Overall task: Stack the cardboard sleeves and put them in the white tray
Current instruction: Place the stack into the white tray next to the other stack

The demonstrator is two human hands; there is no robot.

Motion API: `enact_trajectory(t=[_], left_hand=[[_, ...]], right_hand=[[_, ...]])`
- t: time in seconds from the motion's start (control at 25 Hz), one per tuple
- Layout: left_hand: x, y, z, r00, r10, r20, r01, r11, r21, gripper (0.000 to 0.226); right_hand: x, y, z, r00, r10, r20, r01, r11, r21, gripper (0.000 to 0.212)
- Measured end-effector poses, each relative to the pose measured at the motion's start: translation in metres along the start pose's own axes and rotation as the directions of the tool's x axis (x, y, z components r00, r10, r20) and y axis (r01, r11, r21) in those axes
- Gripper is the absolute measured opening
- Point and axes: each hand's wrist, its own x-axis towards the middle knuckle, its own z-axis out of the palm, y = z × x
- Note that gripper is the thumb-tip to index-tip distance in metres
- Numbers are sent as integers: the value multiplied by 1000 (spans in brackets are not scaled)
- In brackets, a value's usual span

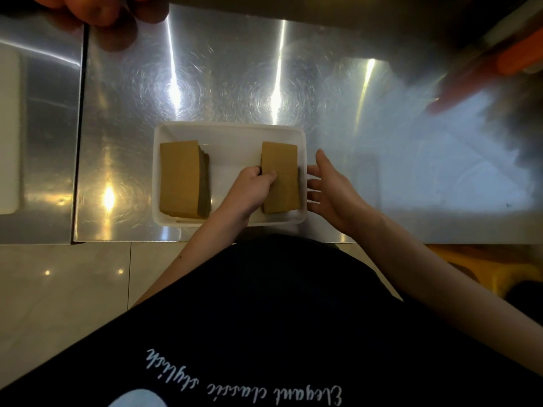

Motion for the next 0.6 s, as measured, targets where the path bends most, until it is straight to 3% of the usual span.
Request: enact_trajectory(t=[0.2,0.4,0.6], left_hand=[[-2,5,16,1000,-7,-30,9,997,75,47],[-5,10,23,999,1,-52,3,997,78,55],[-4,14,22,1000,-4,12,4,999,43,63]], right_hand=[[-1,2,6,999,-32,6,32,999,-6,60],[-1,2,4,998,-50,27,49,999,14,49],[1,3,2,996,-72,50,73,997,-30,64]])
